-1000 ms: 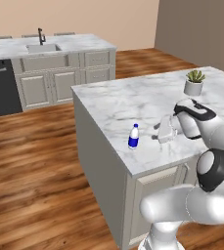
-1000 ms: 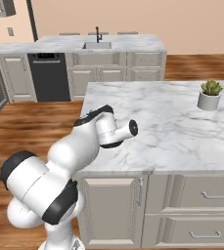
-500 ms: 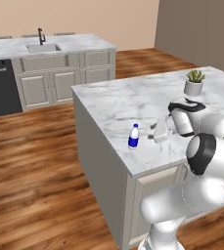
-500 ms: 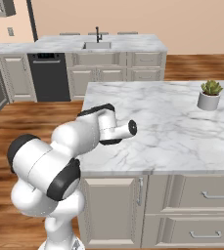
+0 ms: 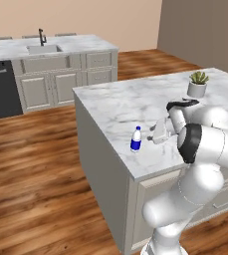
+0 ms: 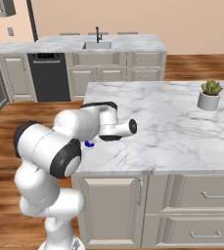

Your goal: Pick the bottled water, bottled drink, water bottle from the counter and place them in the open cabinet.

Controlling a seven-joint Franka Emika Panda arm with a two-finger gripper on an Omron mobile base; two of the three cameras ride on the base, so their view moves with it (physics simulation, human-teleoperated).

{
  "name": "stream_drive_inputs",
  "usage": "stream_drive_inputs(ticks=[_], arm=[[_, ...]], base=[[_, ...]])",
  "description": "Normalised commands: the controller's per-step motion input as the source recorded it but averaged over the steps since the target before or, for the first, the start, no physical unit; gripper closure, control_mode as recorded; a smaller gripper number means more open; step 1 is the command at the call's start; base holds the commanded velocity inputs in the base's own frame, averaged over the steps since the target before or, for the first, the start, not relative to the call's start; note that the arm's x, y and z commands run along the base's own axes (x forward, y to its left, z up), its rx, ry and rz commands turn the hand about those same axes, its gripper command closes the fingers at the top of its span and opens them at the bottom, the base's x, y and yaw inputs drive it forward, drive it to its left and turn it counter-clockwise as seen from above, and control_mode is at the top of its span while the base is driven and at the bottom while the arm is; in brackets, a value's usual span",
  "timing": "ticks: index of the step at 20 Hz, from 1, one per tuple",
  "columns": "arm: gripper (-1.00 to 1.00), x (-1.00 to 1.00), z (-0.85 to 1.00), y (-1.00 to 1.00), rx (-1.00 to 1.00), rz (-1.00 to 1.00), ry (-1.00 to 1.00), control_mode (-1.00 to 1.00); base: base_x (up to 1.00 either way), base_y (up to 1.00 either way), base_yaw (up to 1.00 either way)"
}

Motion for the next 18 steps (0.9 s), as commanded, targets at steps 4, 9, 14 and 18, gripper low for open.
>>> stream_drive_inputs(ticks=[4, 9, 14, 18], arm=[[-1.00, 0.30, -0.14, 0.00, 0.00, 0.00, 0.00, -1.00], [-1.00, 0.13, -0.13, 0.04, 0.00, 0.00, 0.00, -1.00], [-1.00, 0.00, -0.11, 0.18, 0.00, 0.03, -0.01, -1.00], [-1.00, 0.00, -0.10, 0.20, 0.00, 0.04, 0.00, -1.00]], base=[[0.00, 0.00, 0.00], [0.00, 0.00, 0.00], [0.00, 0.00, 0.00], [0.00, 0.00, 0.00]])
